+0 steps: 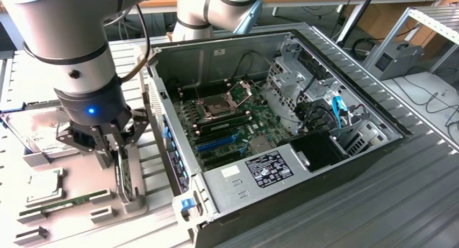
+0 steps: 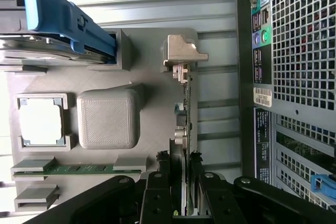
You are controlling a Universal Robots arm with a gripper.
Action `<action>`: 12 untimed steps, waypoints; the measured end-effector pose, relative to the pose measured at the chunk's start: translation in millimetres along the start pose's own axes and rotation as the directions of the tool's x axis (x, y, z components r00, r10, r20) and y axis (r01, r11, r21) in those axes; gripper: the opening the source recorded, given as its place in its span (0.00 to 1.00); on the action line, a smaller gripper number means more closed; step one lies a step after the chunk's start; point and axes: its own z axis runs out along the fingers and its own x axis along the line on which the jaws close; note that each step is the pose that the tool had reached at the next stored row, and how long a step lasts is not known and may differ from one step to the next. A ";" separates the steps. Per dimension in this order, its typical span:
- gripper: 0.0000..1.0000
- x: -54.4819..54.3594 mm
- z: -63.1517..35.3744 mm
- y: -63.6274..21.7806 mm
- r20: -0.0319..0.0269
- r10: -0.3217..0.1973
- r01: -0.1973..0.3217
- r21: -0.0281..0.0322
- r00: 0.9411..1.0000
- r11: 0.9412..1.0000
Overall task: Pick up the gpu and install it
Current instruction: 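Pick up the gpu and move the gpu toward the slot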
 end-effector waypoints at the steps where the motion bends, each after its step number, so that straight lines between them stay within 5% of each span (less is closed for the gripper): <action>1: 0.26 0.0 -0.6 0.0 0.000 0.000 0.000 0.000 1.000 1.000; 12: 0.26 -0.1 -4.3 -0.2 0.000 0.000 0.000 0.000 1.000 1.000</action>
